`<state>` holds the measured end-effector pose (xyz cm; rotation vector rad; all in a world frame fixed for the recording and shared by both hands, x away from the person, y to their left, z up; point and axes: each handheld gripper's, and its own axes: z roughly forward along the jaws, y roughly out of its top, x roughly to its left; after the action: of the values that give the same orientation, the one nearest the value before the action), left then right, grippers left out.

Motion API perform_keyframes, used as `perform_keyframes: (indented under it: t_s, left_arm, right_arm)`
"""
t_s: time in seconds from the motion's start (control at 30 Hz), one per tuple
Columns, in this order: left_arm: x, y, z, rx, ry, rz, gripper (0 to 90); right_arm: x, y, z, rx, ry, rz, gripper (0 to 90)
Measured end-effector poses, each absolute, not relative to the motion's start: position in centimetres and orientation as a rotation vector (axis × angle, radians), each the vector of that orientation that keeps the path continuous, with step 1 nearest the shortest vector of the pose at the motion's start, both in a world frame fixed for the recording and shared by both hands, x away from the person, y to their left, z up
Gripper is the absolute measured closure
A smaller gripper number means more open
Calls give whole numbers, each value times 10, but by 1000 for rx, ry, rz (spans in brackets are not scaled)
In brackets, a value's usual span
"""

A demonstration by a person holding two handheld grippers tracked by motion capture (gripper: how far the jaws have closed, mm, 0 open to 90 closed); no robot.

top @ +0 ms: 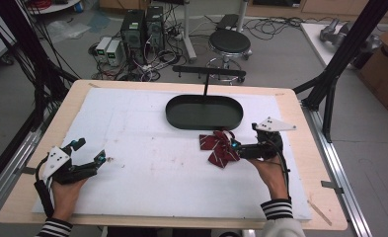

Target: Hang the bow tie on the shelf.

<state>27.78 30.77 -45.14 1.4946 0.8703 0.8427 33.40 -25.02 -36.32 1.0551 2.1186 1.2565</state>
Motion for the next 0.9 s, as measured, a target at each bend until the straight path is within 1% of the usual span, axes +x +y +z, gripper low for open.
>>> perform_keyframes:
  t_s: [0.3, 0.77, 0.83, 0.9]
  left_arm:
    - [278, 309, -452, 1484, 876, 836, 146]
    - [278, 309, -451, 1485, 881, 839, 146]
    - [278, 309, -452, 1483, 881, 837, 146]
    - [278, 309, -452, 1484, 881, 837, 147]
  right_arm:
    - [357, -241, -359, 1087, 2170, 1187, 38]
    - [386, -236, -377, 1202, 2308, 1000, 51]
    - [388, -236, -378, 1203, 2310, 985, 77]
    - [389, -235, -380, 1204, 2331, 983, 146]
